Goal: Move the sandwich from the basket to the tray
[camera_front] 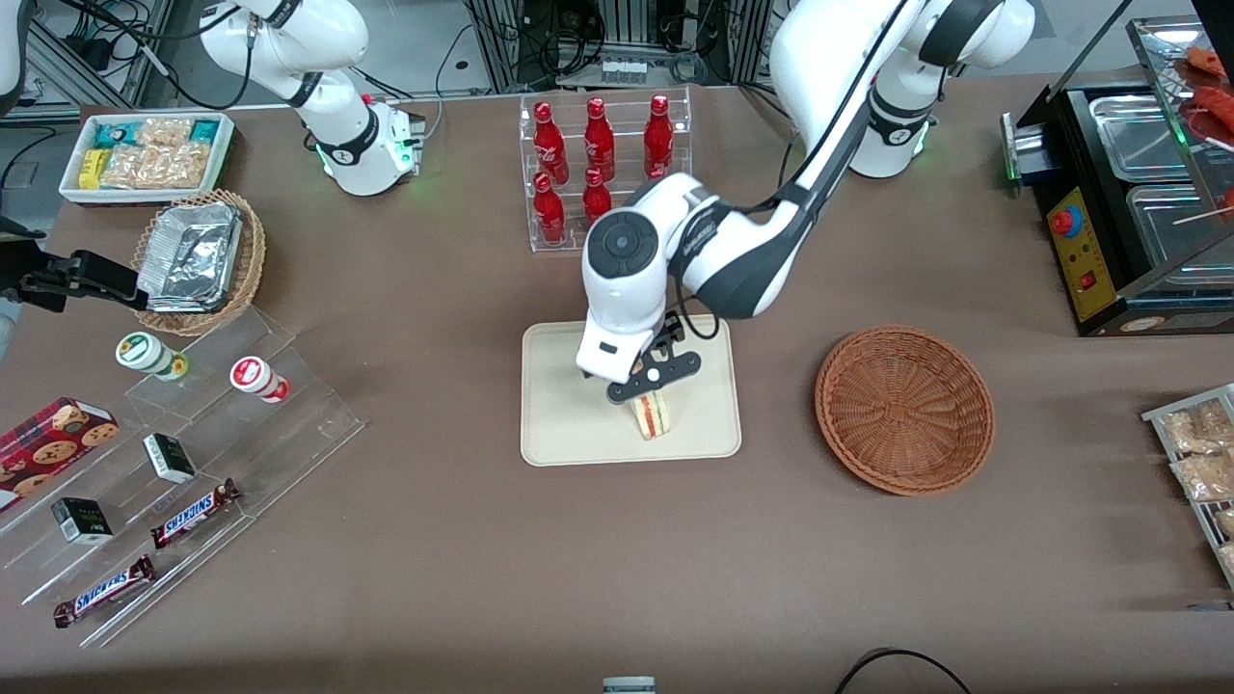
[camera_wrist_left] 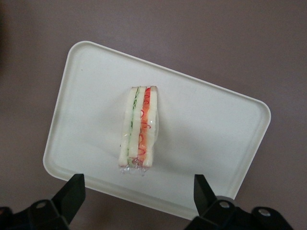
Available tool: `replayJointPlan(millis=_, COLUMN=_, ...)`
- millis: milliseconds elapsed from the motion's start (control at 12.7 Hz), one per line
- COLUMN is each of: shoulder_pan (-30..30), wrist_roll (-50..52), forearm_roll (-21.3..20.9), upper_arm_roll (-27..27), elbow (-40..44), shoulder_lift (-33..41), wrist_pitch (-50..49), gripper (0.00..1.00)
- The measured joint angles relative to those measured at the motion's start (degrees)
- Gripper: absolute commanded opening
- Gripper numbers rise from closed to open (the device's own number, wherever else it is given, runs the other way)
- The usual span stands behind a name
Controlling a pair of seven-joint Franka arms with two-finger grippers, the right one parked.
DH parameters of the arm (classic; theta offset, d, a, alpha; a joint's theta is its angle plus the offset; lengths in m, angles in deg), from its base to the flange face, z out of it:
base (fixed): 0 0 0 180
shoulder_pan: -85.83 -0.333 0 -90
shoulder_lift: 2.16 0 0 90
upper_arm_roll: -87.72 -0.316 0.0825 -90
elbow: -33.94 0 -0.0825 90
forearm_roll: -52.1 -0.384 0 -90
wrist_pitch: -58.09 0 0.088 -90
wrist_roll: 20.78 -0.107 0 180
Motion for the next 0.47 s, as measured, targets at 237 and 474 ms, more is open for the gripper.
replayJointPlan(millis=237, shoulder_pan=-2.02, wrist_roll=-0.83, forearm_roll=-0.08, upper_arm_roll=-0.59, elbow=-0.01, shoulder_lift=3.83, wrist_pitch=-5.72, gripper=1.0)
replayJointPlan(millis=474, shoulder_pan=-8.53, wrist_roll=-5.97, forearm_roll=-0.01, upper_arm_roll=-0.74, elbow=-0.14, shoulder_lift=6.05, wrist_pitch=-8.98, gripper=1.0)
